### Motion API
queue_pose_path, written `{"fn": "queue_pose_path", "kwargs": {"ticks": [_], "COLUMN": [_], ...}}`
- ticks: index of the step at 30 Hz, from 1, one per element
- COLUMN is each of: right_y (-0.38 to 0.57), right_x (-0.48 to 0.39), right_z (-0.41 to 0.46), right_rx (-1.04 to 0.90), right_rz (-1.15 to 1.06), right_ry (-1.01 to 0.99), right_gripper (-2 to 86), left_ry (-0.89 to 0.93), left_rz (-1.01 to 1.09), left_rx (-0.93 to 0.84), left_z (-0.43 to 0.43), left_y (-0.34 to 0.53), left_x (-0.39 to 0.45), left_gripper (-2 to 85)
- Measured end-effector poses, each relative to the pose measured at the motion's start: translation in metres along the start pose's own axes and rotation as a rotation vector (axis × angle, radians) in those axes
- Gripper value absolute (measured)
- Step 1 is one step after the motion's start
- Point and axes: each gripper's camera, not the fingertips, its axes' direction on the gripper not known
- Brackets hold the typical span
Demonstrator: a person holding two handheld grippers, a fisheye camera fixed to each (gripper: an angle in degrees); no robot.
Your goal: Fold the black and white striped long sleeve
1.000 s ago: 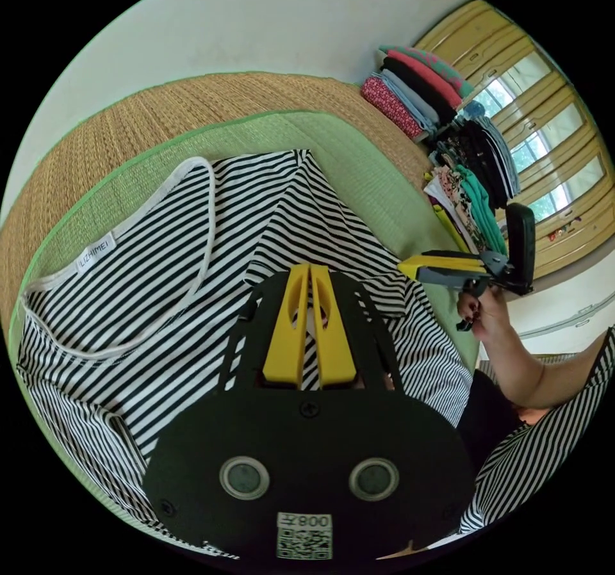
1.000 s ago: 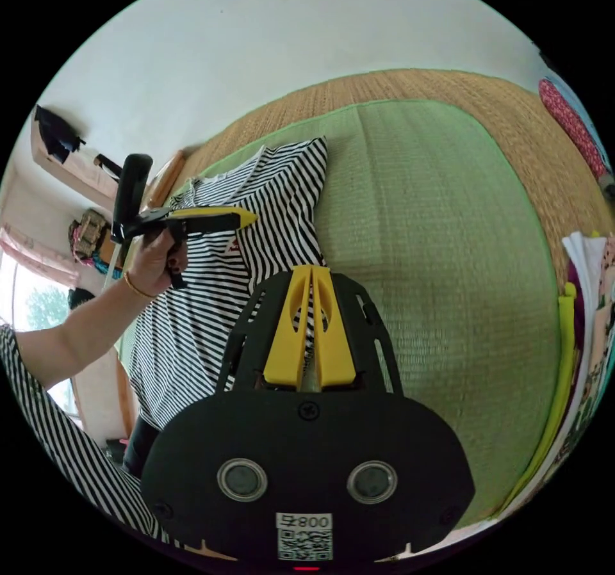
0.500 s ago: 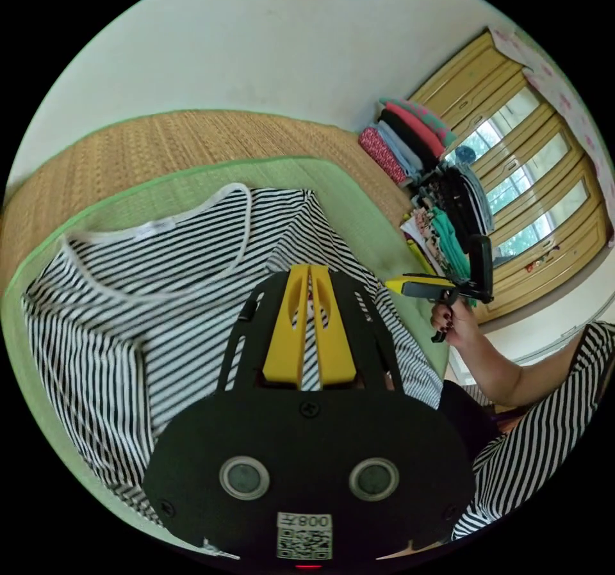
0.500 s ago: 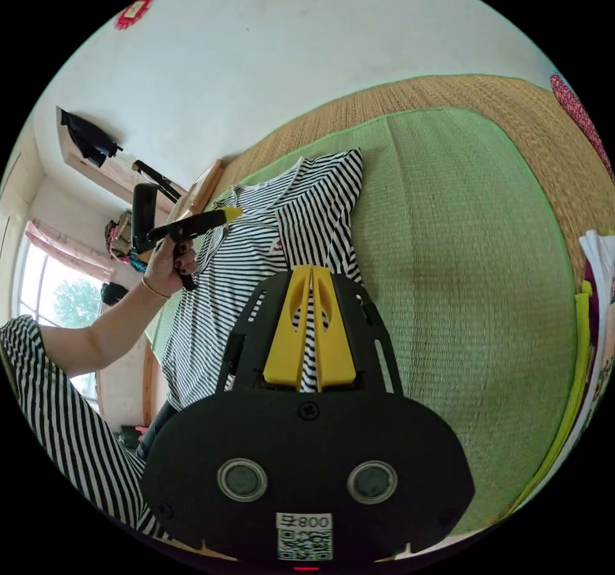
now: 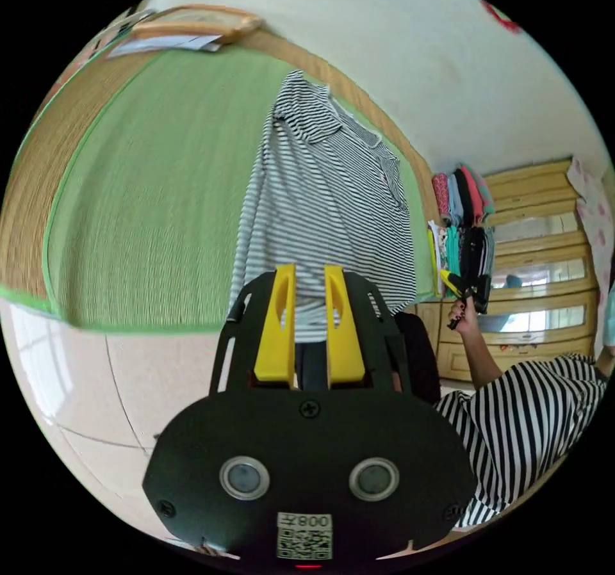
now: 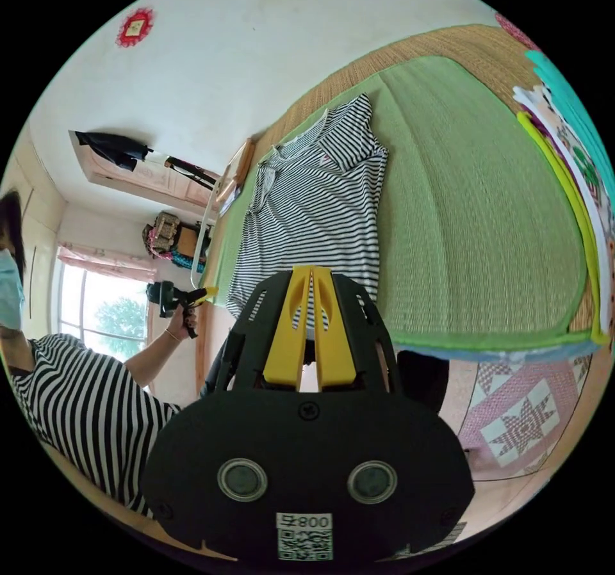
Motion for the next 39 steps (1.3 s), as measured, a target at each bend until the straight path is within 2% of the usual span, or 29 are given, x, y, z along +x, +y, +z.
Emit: {"fn": "queue_pose_path", "kwargs": {"ticks": [5,8,18,26,34,39], "right_y": [0.064,0.097,0.174,0.197,0.194,0.183], "right_x": [-0.006,-0.009,-0.008,-0.016,-0.018,-0.014], "right_z": [-0.002,0.002,0.035,0.052,0.077,0.119], "right_rx": [-0.001,-0.018,-0.101,-0.102,-0.146,-0.248], "right_rz": [0.025,0.031,0.101,0.149,0.189,0.186], "right_ry": [-0.05,-0.069,-0.06,-0.015,0.141,0.195], "right_gripper": [0.1,0.1,0.8,3.6,8.2,10.3], "left_ry": [0.118,0.143,-0.067,-0.156,-0.029,-0.078], "left_rz": [-0.103,-0.131,-0.099,-0.048,-0.02,-0.022], "left_rx": [-0.003,0.068,0.036,-0.051,0.067,0.054], "left_z": [0.039,0.054,0.116,0.163,0.157,0.172], "left_y": [0.039,0.05,0.035,0.018,0.023,0.021], "left_x": [-0.06,-0.09,-0.161,-0.193,-0.227,-0.245], "left_gripper": [10.1,10.7,10.8,2.7,1.0,0.8]}}
